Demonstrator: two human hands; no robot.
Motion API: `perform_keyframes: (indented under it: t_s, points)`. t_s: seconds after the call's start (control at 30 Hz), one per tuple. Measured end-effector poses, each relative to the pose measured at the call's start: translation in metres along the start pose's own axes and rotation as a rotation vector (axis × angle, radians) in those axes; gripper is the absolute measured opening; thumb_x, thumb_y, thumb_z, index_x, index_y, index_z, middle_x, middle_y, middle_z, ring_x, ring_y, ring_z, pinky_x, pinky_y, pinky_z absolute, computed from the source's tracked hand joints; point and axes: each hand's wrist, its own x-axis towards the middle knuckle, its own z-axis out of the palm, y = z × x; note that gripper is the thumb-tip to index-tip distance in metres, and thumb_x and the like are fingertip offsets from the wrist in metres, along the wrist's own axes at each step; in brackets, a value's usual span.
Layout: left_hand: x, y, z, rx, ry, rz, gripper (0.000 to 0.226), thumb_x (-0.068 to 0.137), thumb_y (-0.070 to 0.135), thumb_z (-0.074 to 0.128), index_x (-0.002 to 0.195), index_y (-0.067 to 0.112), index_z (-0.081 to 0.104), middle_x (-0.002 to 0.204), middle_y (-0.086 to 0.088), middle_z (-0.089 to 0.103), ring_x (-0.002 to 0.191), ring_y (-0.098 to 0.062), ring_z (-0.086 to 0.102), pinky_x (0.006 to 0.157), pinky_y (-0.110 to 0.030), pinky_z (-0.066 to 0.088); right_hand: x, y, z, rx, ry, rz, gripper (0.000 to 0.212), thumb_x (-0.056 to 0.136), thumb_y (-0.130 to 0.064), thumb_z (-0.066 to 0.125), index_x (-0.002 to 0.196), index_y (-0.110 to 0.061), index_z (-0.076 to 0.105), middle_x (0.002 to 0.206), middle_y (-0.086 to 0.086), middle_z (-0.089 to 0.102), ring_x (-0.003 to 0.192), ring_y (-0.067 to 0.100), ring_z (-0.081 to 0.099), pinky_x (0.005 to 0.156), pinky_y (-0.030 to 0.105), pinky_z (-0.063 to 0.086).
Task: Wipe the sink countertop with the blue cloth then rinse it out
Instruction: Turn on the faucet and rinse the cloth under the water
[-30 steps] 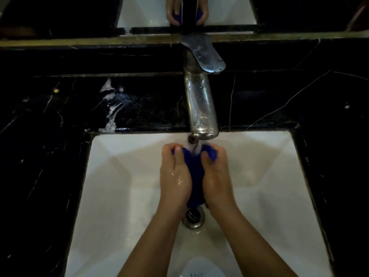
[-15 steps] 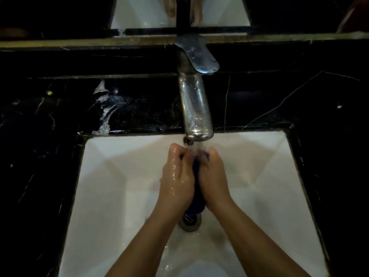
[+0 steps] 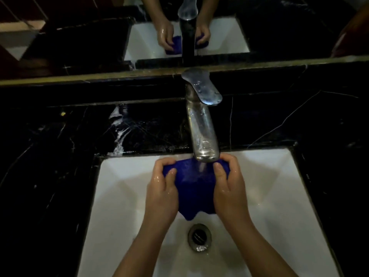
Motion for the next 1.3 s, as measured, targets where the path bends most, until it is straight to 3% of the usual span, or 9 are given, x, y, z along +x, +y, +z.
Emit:
perform_keyframes:
  t_s: [0.1,0.17,0.27,0.33,0.5,0.63,0.83,1.13,1.3]
  points:
    - [-0.013,0.008,0.027,-0.041,-0.024,-0.028,0.026,0.105,0.019,0.04,0.117,0.036,0.054,0.101,0.009,0.068,0.088,-0.006,0.066,0.079,-0.031,0.054,0.0,0.003,0.017,0.049,-0.032,0.171,0.013,0.104,-0.033,0.046,0.106,-0.033,0.06,0.1,-0.006,0.071,0.093,0.014,0.068,0.086,0.039,0.057]
    - [-0.02,0.012,0.038,-0.051,-0.079,-0.025,0.023,0.106,0.023,0.039,0.12,0.034,0.054,0.103,0.008,0.069,0.091,-0.006,0.066,0.08,-0.029,0.052,-0.003,0.003,0.024,0.112,-0.107,0.323,0.03,0.102,-0.045,0.047,0.104,-0.023,0.066,0.098,0.003,0.074,0.094,0.022,0.07,0.089,0.046,0.055]
    - [-0.005,0.008,0.027,0.144,0.019,0.055,0.02,0.103,0.029,0.042,0.117,0.027,0.057,0.094,0.008,0.068,0.087,-0.009,0.064,0.071,-0.02,0.046,-0.019,-0.002,0.022,0.013,-0.092,0.244,0.022,0.1,-0.039,0.049,0.094,-0.024,0.063,0.087,-0.001,0.072,0.08,0.015,0.068,0.073,0.034,0.056]
    - [-0.005,0.009,0.018,0.15,0.026,0.083,0.023,0.104,0.029,0.041,0.095,0.022,0.061,0.075,0.006,0.066,0.071,-0.009,0.062,0.06,-0.018,0.045,-0.027,-0.006,0.022,0.0,-0.046,0.109,0.012,0.101,-0.031,0.05,0.092,-0.026,0.058,0.082,-0.004,0.07,0.071,0.008,0.065,0.065,0.027,0.055]
    - [-0.032,0.012,0.03,0.202,-0.027,0.176,0.026,0.103,0.026,0.041,0.078,0.022,0.047,0.066,0.003,0.061,0.06,-0.008,0.059,0.049,-0.021,0.037,-0.019,0.002,0.022,-0.005,-0.035,0.097,0.019,0.1,-0.04,0.05,0.09,-0.024,0.057,0.08,-0.002,0.069,0.073,0.012,0.064,0.071,0.043,0.052]
    - [-0.014,-0.001,0.031,0.064,0.008,0.052,0.031,0.1,0.037,0.039,0.079,0.016,0.048,0.07,0.004,0.06,0.061,-0.008,0.054,0.059,-0.032,0.042,-0.019,-0.007,0.023,-0.042,-0.073,0.003,0.02,0.102,-0.038,0.046,0.091,-0.024,0.055,0.077,-0.002,0.065,0.07,0.012,0.062,0.066,0.034,0.05]
    - [-0.016,0.002,0.042,0.051,-0.043,0.014,0.023,0.104,0.022,0.043,0.083,0.016,0.048,0.07,0.003,0.057,0.061,-0.006,0.051,0.064,-0.033,0.045,-0.003,0.002,0.015,-0.069,-0.075,0.107,0.017,0.102,-0.028,0.048,0.088,-0.021,0.055,0.078,-0.002,0.065,0.072,0.012,0.061,0.068,0.035,0.048]
    - [-0.02,-0.014,0.039,0.042,-0.064,-0.075,0.026,0.104,0.026,0.042,0.081,0.015,0.046,0.065,0.011,0.058,0.058,-0.004,0.05,0.057,-0.027,0.043,-0.009,0.008,0.022,-0.074,-0.087,0.145,0.016,0.1,-0.031,0.05,0.089,-0.021,0.055,0.084,0.002,0.066,0.079,0.023,0.062,0.081,0.053,0.052]
    - [-0.015,-0.009,0.037,-0.027,-0.054,-0.088,0.027,0.105,0.028,0.043,0.083,0.013,0.047,0.072,-0.002,0.057,0.066,-0.014,0.052,0.068,-0.043,0.047,-0.003,0.006,0.023,-0.074,-0.133,0.128,0.01,0.102,-0.022,0.05,0.098,-0.019,0.058,0.089,0.001,0.068,0.083,0.018,0.065,0.08,0.044,0.053]
